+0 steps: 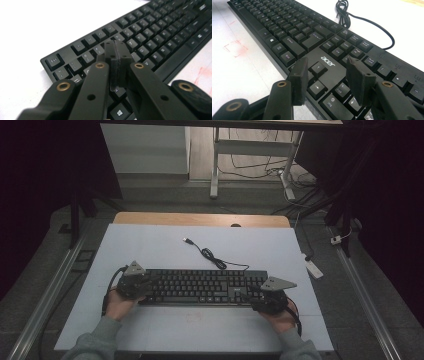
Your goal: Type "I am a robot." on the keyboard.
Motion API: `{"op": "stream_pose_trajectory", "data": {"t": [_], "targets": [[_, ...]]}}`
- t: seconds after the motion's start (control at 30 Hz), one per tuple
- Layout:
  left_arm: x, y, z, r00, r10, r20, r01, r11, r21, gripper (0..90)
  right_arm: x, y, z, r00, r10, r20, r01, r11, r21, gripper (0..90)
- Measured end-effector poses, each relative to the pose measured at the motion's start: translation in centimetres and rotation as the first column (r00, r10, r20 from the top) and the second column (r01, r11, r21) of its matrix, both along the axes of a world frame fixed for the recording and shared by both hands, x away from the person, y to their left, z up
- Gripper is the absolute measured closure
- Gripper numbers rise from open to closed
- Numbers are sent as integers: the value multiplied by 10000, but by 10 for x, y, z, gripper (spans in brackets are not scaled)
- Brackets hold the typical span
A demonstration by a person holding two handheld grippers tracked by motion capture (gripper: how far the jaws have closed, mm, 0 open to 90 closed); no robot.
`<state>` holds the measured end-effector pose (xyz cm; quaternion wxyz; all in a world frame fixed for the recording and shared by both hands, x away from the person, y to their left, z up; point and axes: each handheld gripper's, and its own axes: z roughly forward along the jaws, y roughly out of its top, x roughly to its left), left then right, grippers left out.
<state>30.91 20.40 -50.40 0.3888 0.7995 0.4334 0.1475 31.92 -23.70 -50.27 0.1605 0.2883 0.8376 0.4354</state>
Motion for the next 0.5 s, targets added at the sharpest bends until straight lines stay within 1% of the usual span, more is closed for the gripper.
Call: {"op": "stream_pose_trajectory", "data": {"t": [0.1,0.27,0.5], "targets": [[1,-2,-4,9999,0,-110,3,9996,266,890,0,0,-1,10000,-14,-9,14,10000,-12,526],[3,1,-10,9985,127,-524,-105,9991,413,890,0,0,-1,10000,-59,-20,58,10000,-71,526],[3,0,-14,9975,87,-703,-41,9979,643,889,1,0,-1,10000,-79,-29,78,10000,-55,526]]}}
